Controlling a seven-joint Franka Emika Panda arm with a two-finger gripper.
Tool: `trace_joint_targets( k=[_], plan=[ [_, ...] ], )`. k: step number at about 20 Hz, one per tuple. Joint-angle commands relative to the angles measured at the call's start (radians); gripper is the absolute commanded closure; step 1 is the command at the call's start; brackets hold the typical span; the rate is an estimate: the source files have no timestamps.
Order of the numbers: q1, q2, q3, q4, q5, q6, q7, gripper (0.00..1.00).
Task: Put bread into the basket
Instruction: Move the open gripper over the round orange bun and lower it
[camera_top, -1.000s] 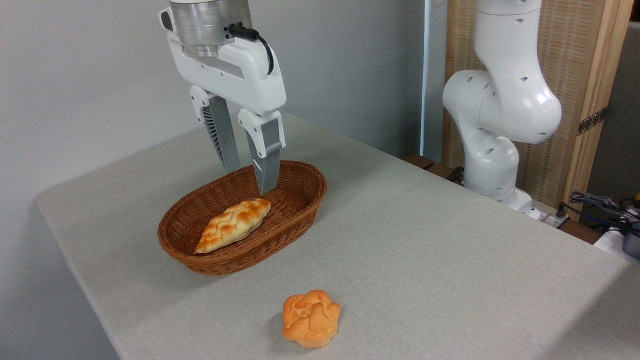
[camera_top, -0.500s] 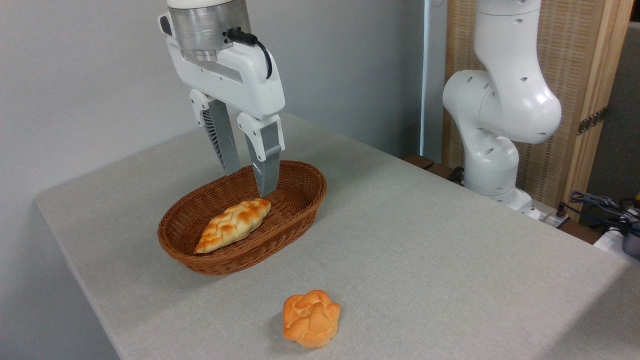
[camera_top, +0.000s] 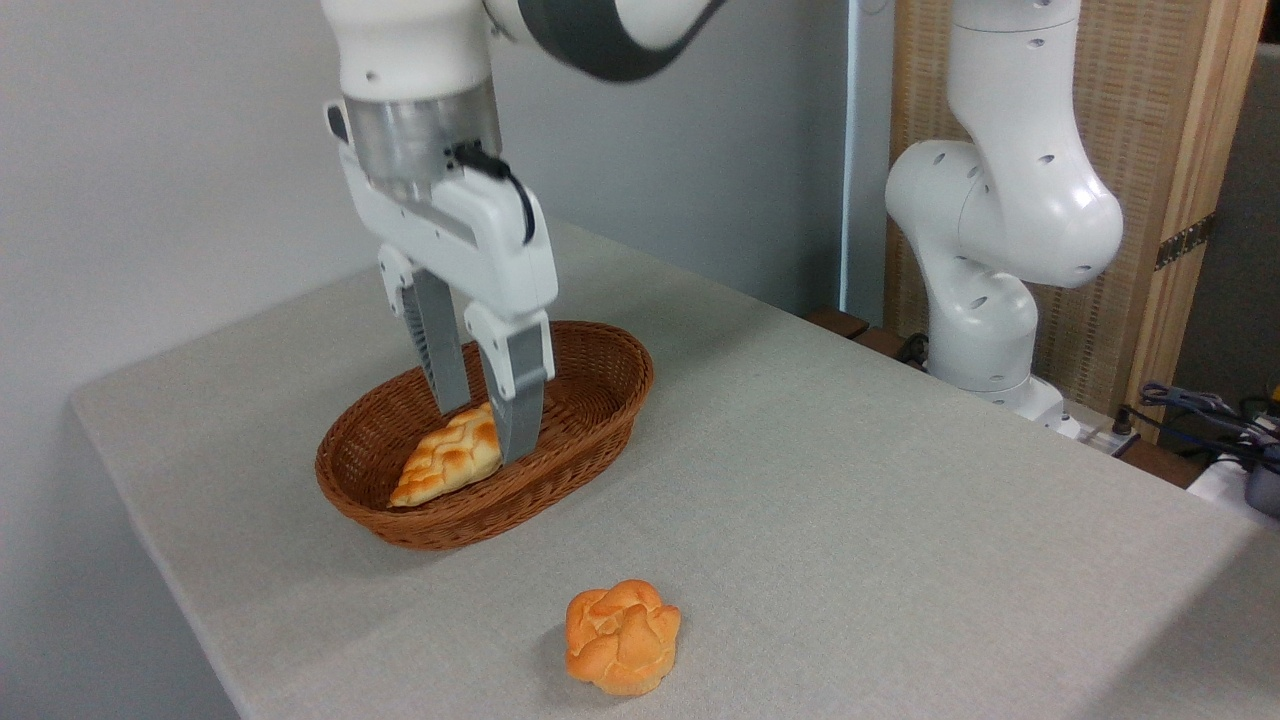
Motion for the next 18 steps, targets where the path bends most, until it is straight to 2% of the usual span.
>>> trace_joint_targets(
  k=[1,4,7,10,12,13,18],
  plan=[
    [0.005,-0.013,0.021,-0.090,0.011,0.125,0.019,0.00],
    [0.025,0.019,0.021,-0.119,0.011,0.221,0.023,0.00],
    [0.034,0.030,0.051,-0.124,0.021,0.223,0.087,0.00],
    [0.047,0.028,0.062,-0.156,0.104,0.203,0.183,0.00],
    [0.051,0.028,0.062,-0.191,0.170,0.194,0.216,0.00],
    [0.053,0.028,0.062,-0.211,0.187,0.193,0.226,0.00],
    [0.071,0.027,0.064,-0.259,0.193,0.191,0.238,0.00]
  ],
)
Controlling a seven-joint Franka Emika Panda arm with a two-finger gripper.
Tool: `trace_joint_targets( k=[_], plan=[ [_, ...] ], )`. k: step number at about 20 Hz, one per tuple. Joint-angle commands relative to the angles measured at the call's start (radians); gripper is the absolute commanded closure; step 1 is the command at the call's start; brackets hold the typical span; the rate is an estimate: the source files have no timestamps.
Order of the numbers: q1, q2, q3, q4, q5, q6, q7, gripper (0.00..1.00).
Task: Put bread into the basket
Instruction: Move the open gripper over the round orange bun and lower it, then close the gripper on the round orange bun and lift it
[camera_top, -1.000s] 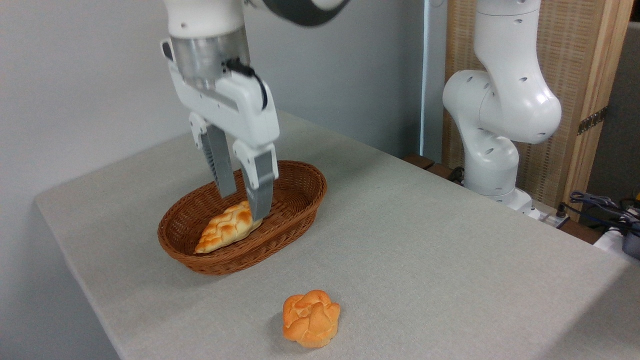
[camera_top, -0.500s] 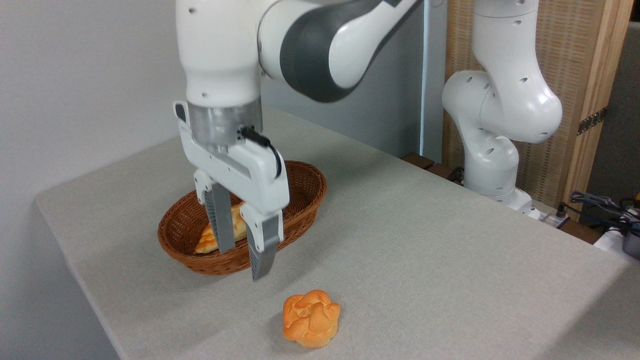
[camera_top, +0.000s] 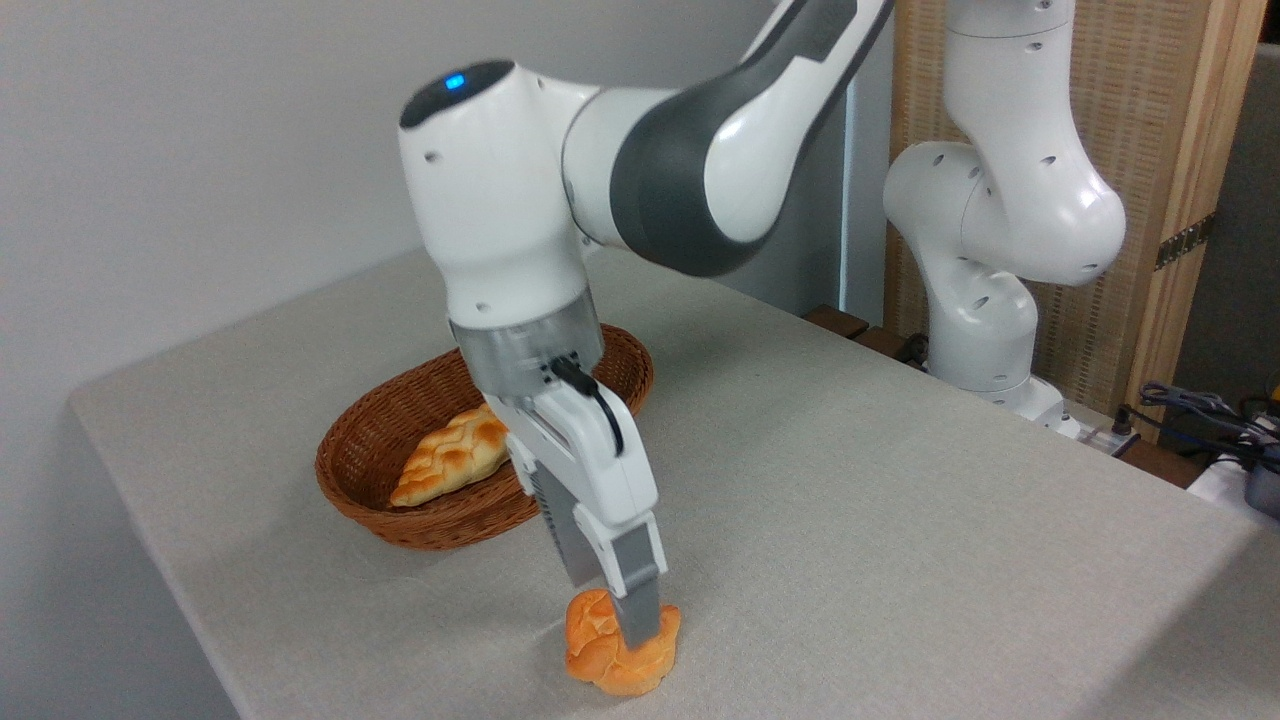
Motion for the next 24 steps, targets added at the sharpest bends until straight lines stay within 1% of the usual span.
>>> trace_joint_targets(
  k=[1,4,5,7,8,9,11,12,16,19,24],
  plan=[
    [0.009,-0.016,0.007,-0.026,0.018,-0.007,0.028,0.00],
    [0.011,-0.007,0.007,-0.026,0.018,-0.007,0.050,0.00],
    [0.012,0.001,0.007,-0.026,0.018,-0.006,0.050,0.01],
    [0.012,0.013,0.005,-0.026,0.015,-0.004,0.047,0.30],
    [0.012,0.025,0.005,-0.026,0.010,-0.003,0.047,0.42],
    [0.012,0.031,0.005,-0.024,0.004,0.002,0.047,0.51],
    [0.011,0.044,0.005,-0.024,0.004,0.005,0.047,0.57],
    [0.011,0.047,0.005,-0.024,0.003,0.005,0.047,0.58],
    [0.011,0.056,0.004,-0.020,0.001,0.007,0.047,0.58],
    [0.011,0.056,0.005,-0.016,-0.029,0.007,0.048,0.58],
    [0.011,0.058,0.004,-0.001,-0.034,0.005,0.048,0.58]
  ],
)
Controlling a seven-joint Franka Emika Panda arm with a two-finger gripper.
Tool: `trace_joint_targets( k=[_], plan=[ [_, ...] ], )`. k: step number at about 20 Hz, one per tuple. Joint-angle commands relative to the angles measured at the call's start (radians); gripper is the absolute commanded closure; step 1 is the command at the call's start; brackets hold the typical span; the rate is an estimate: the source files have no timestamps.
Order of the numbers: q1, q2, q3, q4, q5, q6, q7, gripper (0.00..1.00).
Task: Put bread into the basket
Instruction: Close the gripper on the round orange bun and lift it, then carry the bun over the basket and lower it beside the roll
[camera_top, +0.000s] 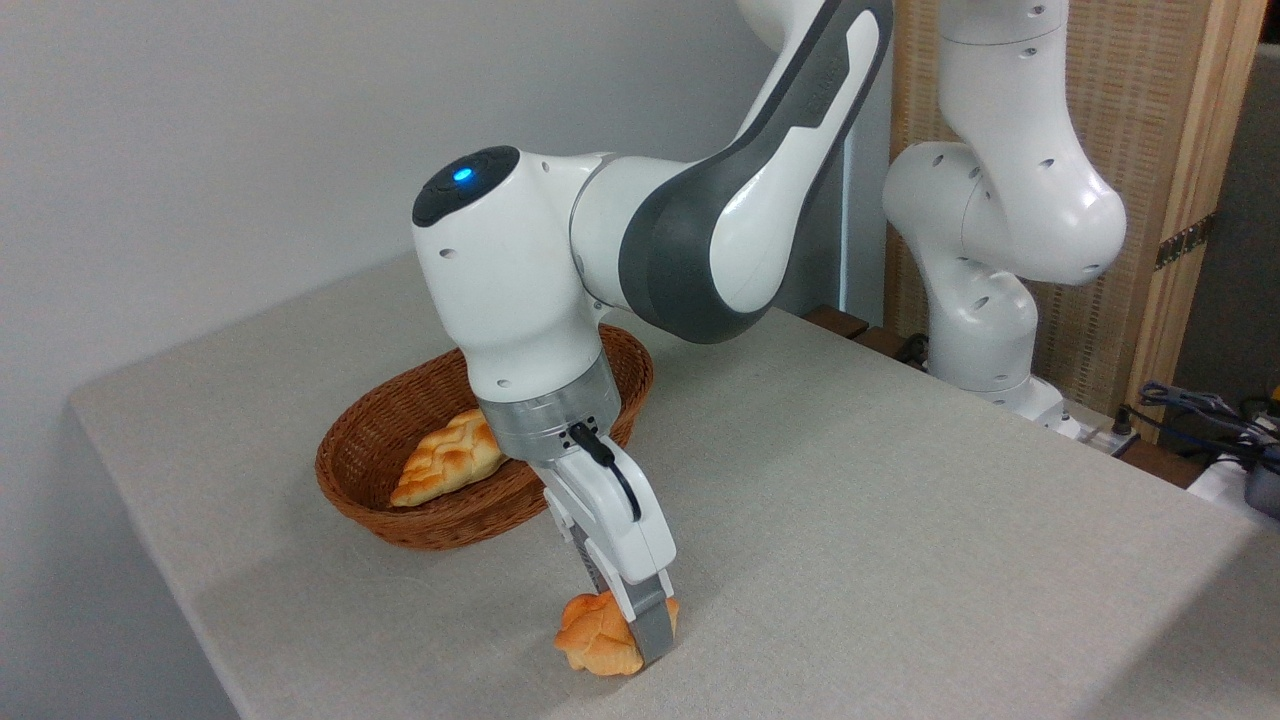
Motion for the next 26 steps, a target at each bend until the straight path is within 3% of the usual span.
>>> trace_joint_targets(
  k=[1,4,8,13,17,19,26],
  plan=[
    [0.000,0.005,0.004,0.032,-0.023,0.000,0.014,0.58],
    [-0.001,0.009,-0.008,0.058,-0.083,-0.017,0.006,0.57],
    [-0.006,0.006,-0.040,0.164,-0.123,-0.139,0.001,0.55],
    [-0.001,0.003,-0.033,0.296,-0.247,-0.290,-0.003,0.52],
    [-0.009,-0.026,-0.049,0.302,-0.270,-0.348,-0.067,0.52],
    [-0.009,-0.041,-0.107,0.301,-0.301,-0.359,-0.147,0.52],
    [-0.012,-0.049,-0.244,0.258,-0.304,-0.354,-0.240,0.48]
  ],
)
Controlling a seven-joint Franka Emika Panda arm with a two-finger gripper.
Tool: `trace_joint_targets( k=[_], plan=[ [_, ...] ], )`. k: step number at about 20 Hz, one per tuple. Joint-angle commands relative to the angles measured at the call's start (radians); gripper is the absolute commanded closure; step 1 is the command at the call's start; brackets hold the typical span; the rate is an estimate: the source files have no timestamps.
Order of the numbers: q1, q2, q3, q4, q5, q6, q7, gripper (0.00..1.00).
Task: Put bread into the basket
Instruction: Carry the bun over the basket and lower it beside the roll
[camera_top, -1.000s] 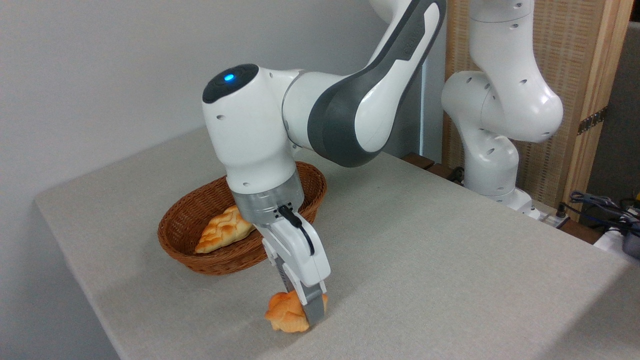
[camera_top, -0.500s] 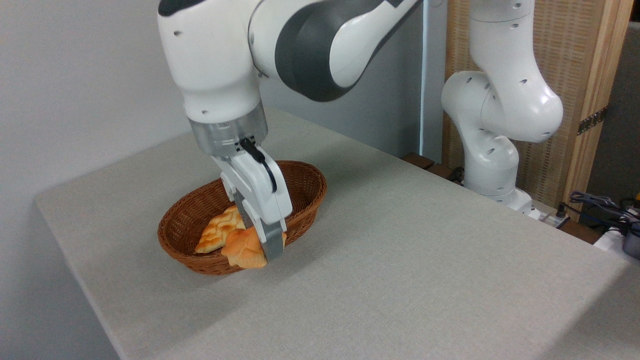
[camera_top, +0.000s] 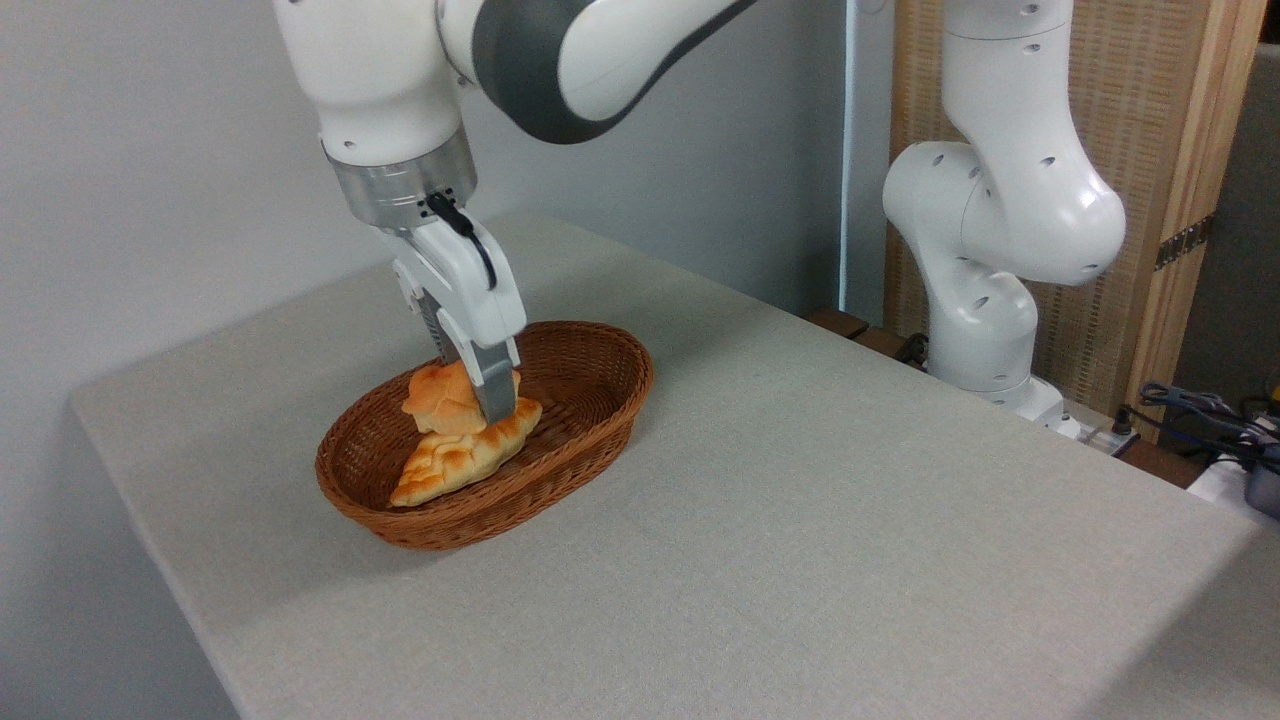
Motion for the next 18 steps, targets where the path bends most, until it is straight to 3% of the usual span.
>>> trace_joint_targets(
  k=[1,5,7,18],
  plan=[
    [0.002,-0.012,-0.063,-0.041,-0.015,-0.015,-0.042,0.48],
    [0.002,-0.009,-0.100,-0.059,-0.015,0.083,-0.113,0.25],
    [0.002,-0.009,-0.124,-0.087,-0.011,0.140,-0.182,0.00],
    [0.002,-0.005,-0.127,-0.089,-0.023,0.171,-0.193,0.00]
  ],
)
